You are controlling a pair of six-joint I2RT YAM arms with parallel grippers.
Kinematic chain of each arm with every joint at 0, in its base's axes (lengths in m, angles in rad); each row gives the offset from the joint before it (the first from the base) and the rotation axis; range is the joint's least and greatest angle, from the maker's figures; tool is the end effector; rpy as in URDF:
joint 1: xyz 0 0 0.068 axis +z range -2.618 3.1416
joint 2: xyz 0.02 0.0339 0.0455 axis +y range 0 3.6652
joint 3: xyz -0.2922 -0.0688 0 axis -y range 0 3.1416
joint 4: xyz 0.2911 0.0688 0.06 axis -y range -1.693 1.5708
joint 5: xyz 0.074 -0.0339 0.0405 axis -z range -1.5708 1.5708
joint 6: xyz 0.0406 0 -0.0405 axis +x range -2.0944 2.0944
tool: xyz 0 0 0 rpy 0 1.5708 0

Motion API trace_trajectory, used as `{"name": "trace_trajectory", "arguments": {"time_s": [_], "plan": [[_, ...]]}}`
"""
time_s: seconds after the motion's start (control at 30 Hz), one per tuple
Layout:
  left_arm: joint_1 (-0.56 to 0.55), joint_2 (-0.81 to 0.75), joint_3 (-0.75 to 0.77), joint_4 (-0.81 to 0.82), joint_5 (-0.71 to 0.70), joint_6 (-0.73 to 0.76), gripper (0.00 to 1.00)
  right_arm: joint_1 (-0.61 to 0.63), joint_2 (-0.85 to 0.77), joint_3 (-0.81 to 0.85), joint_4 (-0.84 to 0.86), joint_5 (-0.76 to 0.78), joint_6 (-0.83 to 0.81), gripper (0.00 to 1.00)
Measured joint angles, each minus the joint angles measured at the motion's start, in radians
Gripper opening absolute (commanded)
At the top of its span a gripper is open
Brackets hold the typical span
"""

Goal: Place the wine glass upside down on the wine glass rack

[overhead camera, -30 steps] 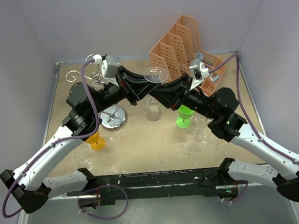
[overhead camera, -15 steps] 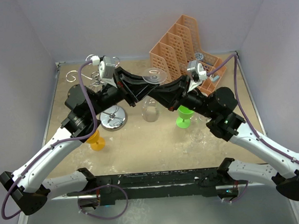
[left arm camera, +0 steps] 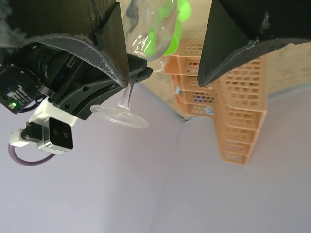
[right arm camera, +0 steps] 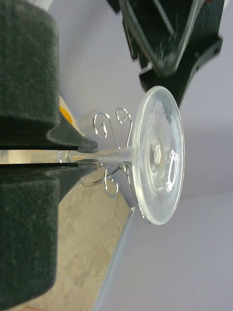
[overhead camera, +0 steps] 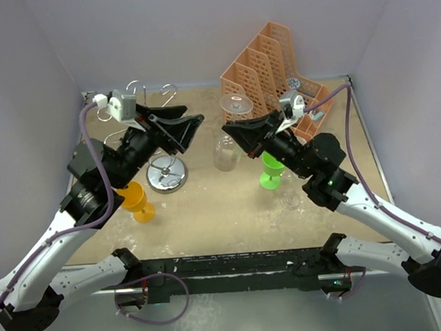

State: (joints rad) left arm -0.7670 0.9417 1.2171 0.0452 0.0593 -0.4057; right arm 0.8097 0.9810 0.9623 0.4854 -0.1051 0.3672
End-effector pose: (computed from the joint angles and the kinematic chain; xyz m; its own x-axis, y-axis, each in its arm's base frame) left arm 0.1571 -0.1548 0.5228 -0.0809 -0.4692 -0.8794 0.7633 0.5382 -0.3574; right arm 0.1706 0.1853 0.4623 0.0079 0.5260 -0.8505 -0.8438 0.4599 0.2766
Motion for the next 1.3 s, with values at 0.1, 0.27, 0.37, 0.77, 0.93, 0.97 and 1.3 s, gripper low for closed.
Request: {"name": "trace_trajectory", "arguments": {"time_s": [0.1, 0.27, 0.37, 0.77, 0.93, 0.97, 1.3], "plan": [[0.0, -0.049, 0.014, -0.097, -0.101, 0.031, 0.57, 0.0, 0.039, 0.0, 0.006, 0.044, -0.015, 0.0], [0.0, -0.141, 0.051, -0.211, -0.23, 0.069, 0.57, -0.014, 0.167, 0.016, 0.005, 0.067, -0.082, 0.0], [0.0, -0.192, 0.062, -0.246, -0.279, 0.077, 0.57, -0.048, 0.252, 0.042, 0.003, 0.016, -0.114, 0.0], [0.0, -0.219, 0.099, -0.302, -0.34, 0.077, 0.58, -0.198, 0.571, 0.254, 0.072, -0.404, -0.17, 0.0], [0.0, -0.191, 0.104, -0.317, -0.341, 0.077, 0.58, -0.211, 0.664, 0.296, 0.13, -0.538, -0.169, 0.0], [0.0, -0.188, 0.105, -0.318, -0.343, 0.077, 0.58, -0.213, 0.676, 0.297, 0.143, -0.556, -0.166, 0.0], [0.0, -0.184, 0.107, -0.317, -0.357, 0.078, 0.58, -0.222, 0.761, 0.343, 0.224, -0.692, -0.13, 0.0]]}}
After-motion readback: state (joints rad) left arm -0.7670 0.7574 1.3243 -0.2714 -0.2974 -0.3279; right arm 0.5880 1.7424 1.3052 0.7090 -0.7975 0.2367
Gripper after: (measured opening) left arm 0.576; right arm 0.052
